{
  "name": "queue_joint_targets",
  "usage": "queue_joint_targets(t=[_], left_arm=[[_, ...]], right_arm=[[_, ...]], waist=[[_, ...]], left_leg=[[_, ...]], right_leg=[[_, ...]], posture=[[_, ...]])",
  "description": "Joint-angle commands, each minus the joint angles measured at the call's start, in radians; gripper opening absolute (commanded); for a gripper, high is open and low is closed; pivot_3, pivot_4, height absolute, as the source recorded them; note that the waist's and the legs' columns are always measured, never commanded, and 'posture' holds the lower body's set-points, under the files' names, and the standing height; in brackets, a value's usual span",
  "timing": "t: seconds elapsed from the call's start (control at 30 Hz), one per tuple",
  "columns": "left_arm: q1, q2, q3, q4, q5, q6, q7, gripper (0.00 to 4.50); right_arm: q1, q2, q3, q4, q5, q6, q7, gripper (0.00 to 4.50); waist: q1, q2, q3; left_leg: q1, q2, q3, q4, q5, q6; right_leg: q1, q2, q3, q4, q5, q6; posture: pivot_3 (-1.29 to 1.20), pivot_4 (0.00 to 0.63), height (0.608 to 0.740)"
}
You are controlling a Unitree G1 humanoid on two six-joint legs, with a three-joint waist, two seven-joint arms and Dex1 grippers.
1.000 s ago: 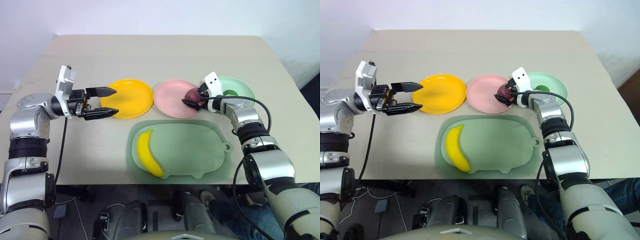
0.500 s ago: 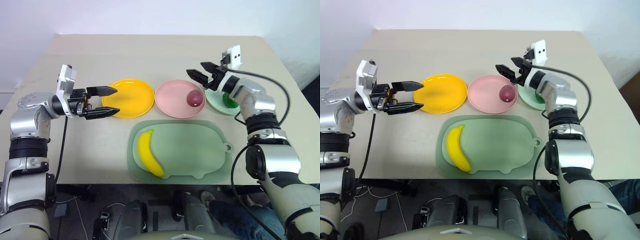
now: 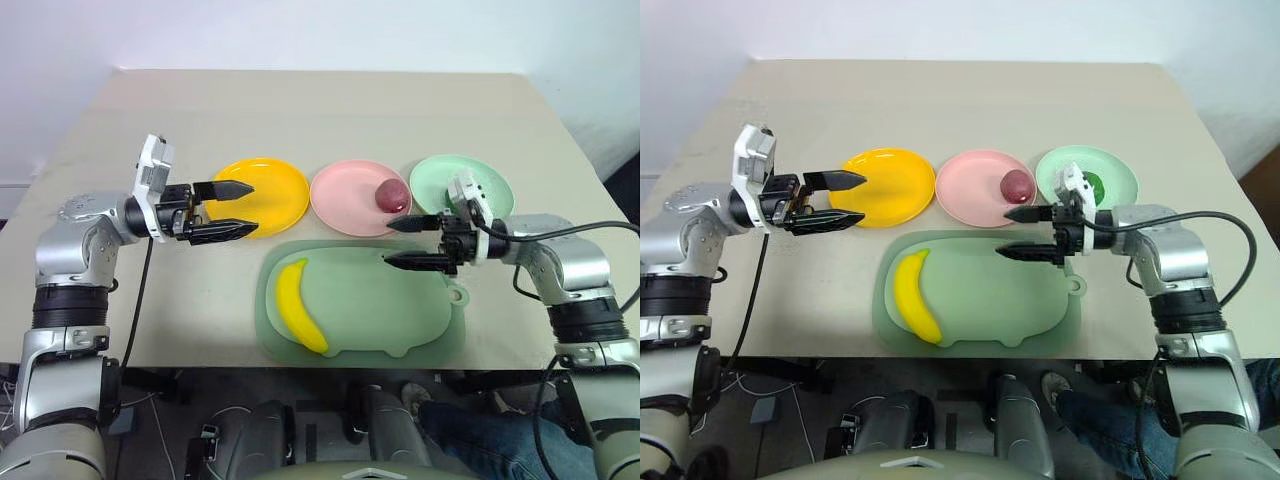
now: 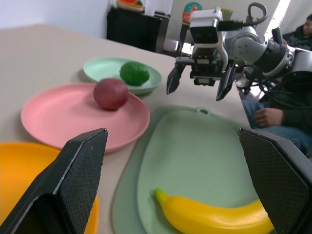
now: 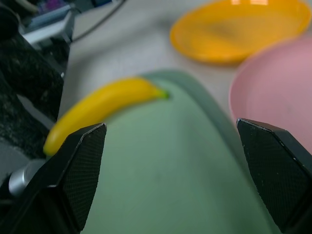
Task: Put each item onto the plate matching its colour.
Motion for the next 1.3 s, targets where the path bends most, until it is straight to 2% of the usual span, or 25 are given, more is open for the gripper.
queue_joint_targets(t=[0.03, 0.17, 0.37, 0.5, 0.6, 0.67, 0.77, 1.03, 1.2, 1.3], left_arm=[[-0.007, 0.014, 0.005, -0.050, -0.053, 0.074, -0.004, 4.50], [-0.020, 0.023, -0.006, -0.041, -0.087, 0.171, -0.014, 4.50], [-0.012, 0.010, -0.017, -0.052, -0.074, 0.167, 0.007, 4.50], [0.023, -0.034, 0.002, -0.087, -0.040, 0.087, 0.116, 4.50], [0.020, -0.028, 0.001, -0.097, -0.056, 0.162, 0.175, 4.50], [0.036, 0.021, -0.033, -0.141, -0.063, 0.228, 0.147, 4.50], [0.083, 0.040, -0.042, -0.247, -0.061, 0.255, 0.195, 4.50], [0.231, -0.020, 0.009, -0.449, -0.077, 0.268, 0.415, 4.50], [0.279, -0.034, 0.010, -0.498, -0.056, 0.249, 0.505, 4.50], [0.290, -0.035, 0.016, -0.520, -0.091, 0.295, 0.539, 4.50]], right_arm=[[-0.001, -0.075, -0.036, 0.020, -0.011, -0.053, 0.042, 4.49], [-0.016, -0.124, -0.051, 0.058, -0.017, -0.085, 0.064, 4.49], [-0.007, -0.174, -0.055, 0.090, -0.028, -0.134, 0.091, 4.49], [-0.019, -0.187, -0.057, 0.123, -0.040, -0.154, 0.095, 4.49], [-0.031, -0.181, -0.058, 0.127, -0.040, -0.154, 0.086, 4.49], [-0.028, -0.178, -0.058, 0.121, -0.034, -0.143, 0.085, 4.49], [-0.022, -0.169, -0.058, 0.115, -0.031, -0.139, 0.075, 4.49], [-0.036, -0.156, -0.060, 0.116, -0.025, -0.131, 0.060, 4.49], [-0.050, -0.160, -0.062, 0.125, -0.027, -0.134, 0.060, 4.49], [-0.053, -0.161, -0.066, 0.130, -0.028, -0.136, 0.058, 4.49]], waist=[[0.001, 0.000, 0.000], [0.002, 0.000, 0.000], [0.001, 0.000, 0.000], [0.003, 0.000, 0.000], [0.002, -0.001, 0.000], [0.001, -0.001, 0.000], [0.000, 0.000, 0.000], [0.009, -0.001, 0.000], [0.015, -0.001, 0.000], [0.020, -0.001, 0.000]], left_leg=[[0.000, 0.000, 0.000, 0.000, 0.000, 0.000], [0.000, 0.000, 0.000, 0.000, 0.000, 0.000], [0.000, 0.000, 0.000, 0.000, 0.000, 0.000], [0.000, 0.000, 0.000, 0.000, 0.000, -0.001], [0.000, 0.000, 0.000, 0.000, 0.001, -0.001], [0.000, 0.000, 0.000, 0.000, 0.001, -0.001], [0.000, 0.000, 0.000, 0.000, 0.001, -0.001], [0.001, 0.000, 0.000, 0.001, 0.001, -0.001], [0.001, 0.000, 0.000, 0.001, 0.001, -0.001], [0.001, 0.000, 0.000, 0.001, 0.001, -0.001]], right_leg=[[0.000, 0.000, 0.000, 0.000, 0.000, 0.000], [0.001, 0.000, 0.000, 0.000, 0.000, 0.000], [0.000, 0.000, 0.000, 0.000, 0.000, 0.000], [0.001, 0.000, 0.000, 0.000, 0.000, 0.000], [0.001, -0.001, 0.000, 0.000, 0.000, 0.000], [0.001, 0.000, 0.000, 0.000, 0.000, 0.000], [0.000, 0.000, 0.000, 0.000, 0.000, 0.000], [0.001, -0.001, 0.001, 0.000, 0.000, 0.000], [0.001, 0.000, 0.001, -0.001, 0.000, 0.000], [0.001, 0.000, 0.001, -0.001, 0.000, 0.000]], posture=[[0.00, 0.150, 0.740], [0.00, 0.150, 0.740], [0.00, 0.150, 0.740], [0.00, 0.150, 0.740], [0.00, 0.150, 0.740], [0.00, 0.150, 0.740], [0.00, 0.150, 0.740], [0.00, 0.150, 0.740], [0.00, 0.150, 0.740], [0.00, 0.150, 0.740]])
